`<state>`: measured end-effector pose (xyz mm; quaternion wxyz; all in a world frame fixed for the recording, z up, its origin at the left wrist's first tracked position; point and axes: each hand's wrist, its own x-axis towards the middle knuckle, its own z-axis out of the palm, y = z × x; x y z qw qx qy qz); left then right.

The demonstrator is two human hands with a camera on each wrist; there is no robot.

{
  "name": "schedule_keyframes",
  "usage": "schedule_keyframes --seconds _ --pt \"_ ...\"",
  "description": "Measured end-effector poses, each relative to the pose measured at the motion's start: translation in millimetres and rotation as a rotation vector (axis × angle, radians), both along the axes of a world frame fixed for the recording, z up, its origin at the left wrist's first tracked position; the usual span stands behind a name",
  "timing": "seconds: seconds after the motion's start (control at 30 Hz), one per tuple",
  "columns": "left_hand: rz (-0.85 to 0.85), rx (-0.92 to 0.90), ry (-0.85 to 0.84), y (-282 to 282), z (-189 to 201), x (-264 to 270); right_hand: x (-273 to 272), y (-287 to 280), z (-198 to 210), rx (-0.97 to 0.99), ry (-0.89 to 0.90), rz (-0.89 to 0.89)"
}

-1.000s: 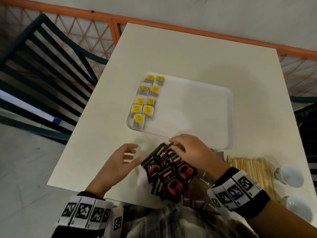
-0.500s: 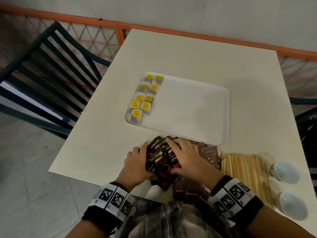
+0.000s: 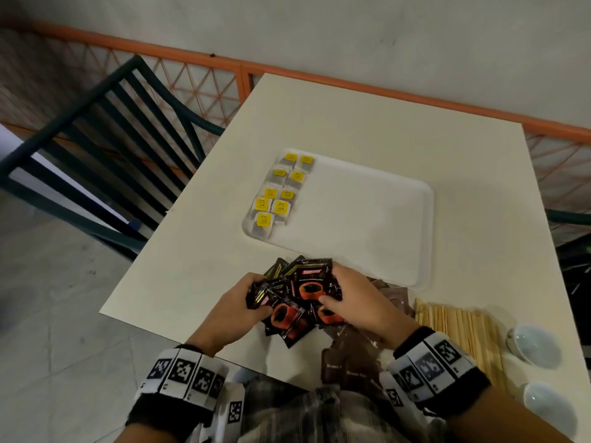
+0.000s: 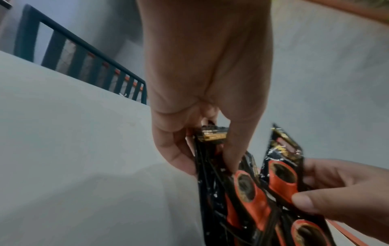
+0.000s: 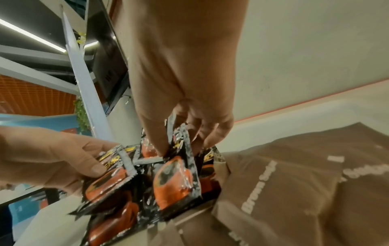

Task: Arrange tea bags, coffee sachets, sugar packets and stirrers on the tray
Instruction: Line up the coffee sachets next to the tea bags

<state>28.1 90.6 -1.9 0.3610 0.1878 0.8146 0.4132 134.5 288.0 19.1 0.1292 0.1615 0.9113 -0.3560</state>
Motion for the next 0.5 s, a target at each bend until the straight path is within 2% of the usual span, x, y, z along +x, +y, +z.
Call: schedule_keyframes --seconds 0.3,0.5 --pt "0.15 0.085 0.033 -25 8 -15 -5 19 17 -0.378 0.136 -0.287" --pt "0.175 0.19 0.056 -20 22 -15 -16 0 31 -0.624 0.134 -0.205"
